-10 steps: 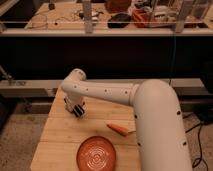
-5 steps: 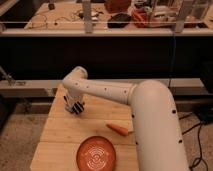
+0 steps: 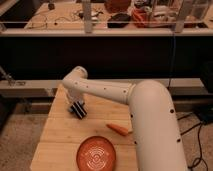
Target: Place the eraser on the white sponge
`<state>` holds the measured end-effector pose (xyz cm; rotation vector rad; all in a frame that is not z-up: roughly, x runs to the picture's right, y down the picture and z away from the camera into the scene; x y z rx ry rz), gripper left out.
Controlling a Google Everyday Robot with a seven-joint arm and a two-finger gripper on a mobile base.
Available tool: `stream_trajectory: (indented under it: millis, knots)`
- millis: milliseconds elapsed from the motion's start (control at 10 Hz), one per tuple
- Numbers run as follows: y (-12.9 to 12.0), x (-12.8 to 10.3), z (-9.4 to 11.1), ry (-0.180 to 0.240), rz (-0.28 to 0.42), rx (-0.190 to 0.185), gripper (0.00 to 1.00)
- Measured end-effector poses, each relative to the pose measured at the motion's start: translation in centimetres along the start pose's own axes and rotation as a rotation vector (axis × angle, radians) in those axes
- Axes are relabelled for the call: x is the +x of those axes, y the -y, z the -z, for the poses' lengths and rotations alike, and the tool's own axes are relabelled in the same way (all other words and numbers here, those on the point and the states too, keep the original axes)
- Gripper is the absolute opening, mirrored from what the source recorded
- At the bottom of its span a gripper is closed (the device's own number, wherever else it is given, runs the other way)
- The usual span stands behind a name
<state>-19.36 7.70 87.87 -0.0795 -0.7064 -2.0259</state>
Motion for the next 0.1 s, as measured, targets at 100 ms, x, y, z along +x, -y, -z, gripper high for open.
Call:
stream_trajectory:
  millis: [100]
  knots:
    - [-0.03, -0.06, -0.05, 0.003, 0.0, -0.001, 0.8]
